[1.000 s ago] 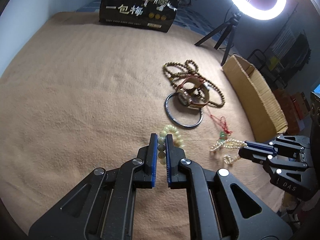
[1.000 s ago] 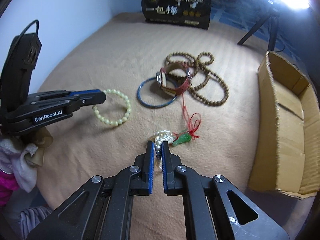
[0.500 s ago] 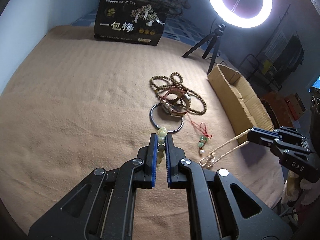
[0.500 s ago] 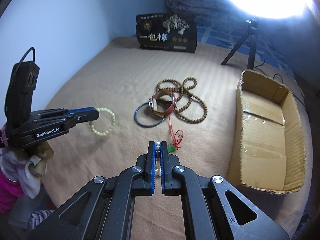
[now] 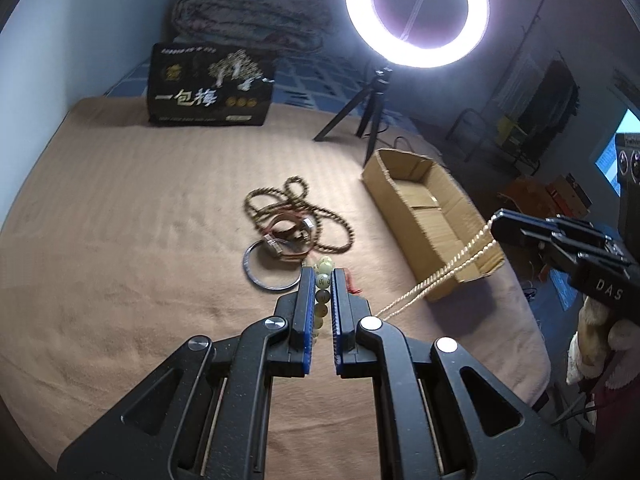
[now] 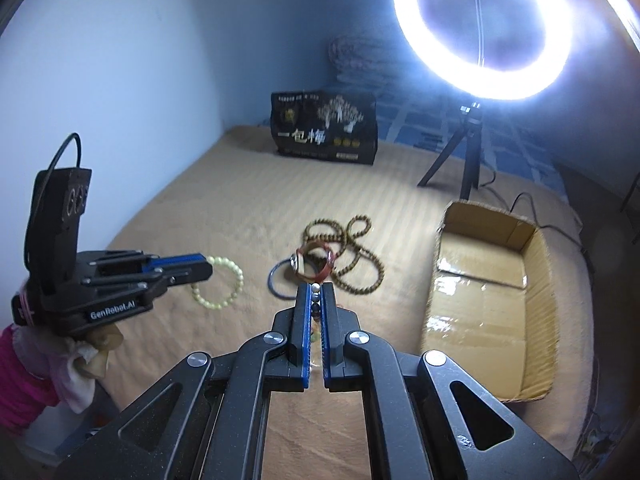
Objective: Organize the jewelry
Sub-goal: 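Lift and carry the bracelet and pearl necklace over the cardboard box, then open both tools to drop the bracelet and necklace into the box, then grasp the brown leather watch with left tool while right grasps the jade pendant, then lift and carry the watch and jade pendant over the cardboard box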
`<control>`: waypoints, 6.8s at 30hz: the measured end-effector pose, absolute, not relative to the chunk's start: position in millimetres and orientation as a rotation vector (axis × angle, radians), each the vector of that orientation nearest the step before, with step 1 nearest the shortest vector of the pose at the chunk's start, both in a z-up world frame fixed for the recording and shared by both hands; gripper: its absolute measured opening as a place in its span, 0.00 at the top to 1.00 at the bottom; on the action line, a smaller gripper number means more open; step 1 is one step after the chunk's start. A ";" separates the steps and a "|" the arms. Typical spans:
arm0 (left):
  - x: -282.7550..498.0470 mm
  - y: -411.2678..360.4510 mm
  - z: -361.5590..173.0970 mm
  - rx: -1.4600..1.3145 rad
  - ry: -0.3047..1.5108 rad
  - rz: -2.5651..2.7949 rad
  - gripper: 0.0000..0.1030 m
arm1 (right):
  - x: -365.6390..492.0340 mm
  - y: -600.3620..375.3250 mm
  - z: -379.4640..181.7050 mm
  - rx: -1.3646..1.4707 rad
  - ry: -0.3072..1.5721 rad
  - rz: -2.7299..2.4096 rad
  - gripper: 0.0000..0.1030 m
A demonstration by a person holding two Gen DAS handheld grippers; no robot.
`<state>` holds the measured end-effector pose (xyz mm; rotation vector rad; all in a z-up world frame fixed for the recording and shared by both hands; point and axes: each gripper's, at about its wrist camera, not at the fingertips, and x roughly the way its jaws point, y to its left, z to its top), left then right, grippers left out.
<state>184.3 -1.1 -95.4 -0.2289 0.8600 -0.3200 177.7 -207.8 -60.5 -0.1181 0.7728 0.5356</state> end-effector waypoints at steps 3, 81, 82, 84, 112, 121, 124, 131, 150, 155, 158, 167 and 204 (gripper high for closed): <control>184.7 -11.9 -86.0 -0.220 0.849 -0.347 0.95 | 176.6 -216.2 -47.0 -0.122 0.746 0.523 0.97; 314.7 -201.4 -131.9 -0.028 0.906 -0.464 0.70 | 264.1 -377.8 -124.3 0.013 0.881 0.206 0.44; 314.2 -199.6 -130.9 -0.029 0.904 -0.462 0.70 | 263.8 -377.2 -124.1 0.009 0.883 0.204 0.44; 313.4 -195.5 -128.3 -0.033 0.902 -0.456 0.70 | 262.6 -375.4 -123.2 0.001 0.883 0.198 0.44; 284.9 -31.3 -116.3 -0.046 0.898 -0.264 0.70 | 238.6 -294.1 -102.3 -0.035 0.834 0.361 0.24; 289.9 -4.6 -144.6 -0.107 0.965 -0.255 0.70 | 230.1 -237.8 -122.2 -0.077 0.893 0.483 0.24; 292.6 -0.6 -154.3 -0.127 0.988 -0.255 0.70 | 227.6 -218.7 -135.2 -0.102 0.916 0.523 0.24; 300.5 -0.5 -170.0 -0.148 1.017 -0.256 0.70 | 226.0 -193.9 -163.8 -0.105 0.989 0.565 0.33; 323.4 -9.8 -194.4 -0.148 1.057 -0.252 0.70 | 249.9 -172.3 -213.3 -0.034 1.151 0.492 0.63; 328.0 -12.4 -198.8 -0.147 1.066 -0.248 0.70 | 256.8 -171.0 -217.7 -0.010 1.163 0.476 0.66; 330.6 -14.4 -201.8 -0.138 1.073 -0.245 0.73 | 259.0 -167.6 -220.5 -0.030 1.161 0.466 0.70; 334.1 -17.9 -208.5 -0.107 1.077 -0.207 0.91 | 265.1 -160.1 -221.5 -0.037 1.151 0.473 0.82; 289.5 -25.9 -132.8 -0.140 0.945 -0.283 0.92 | 231.4 -228.2 -111.3 0.098 0.892 0.496 0.82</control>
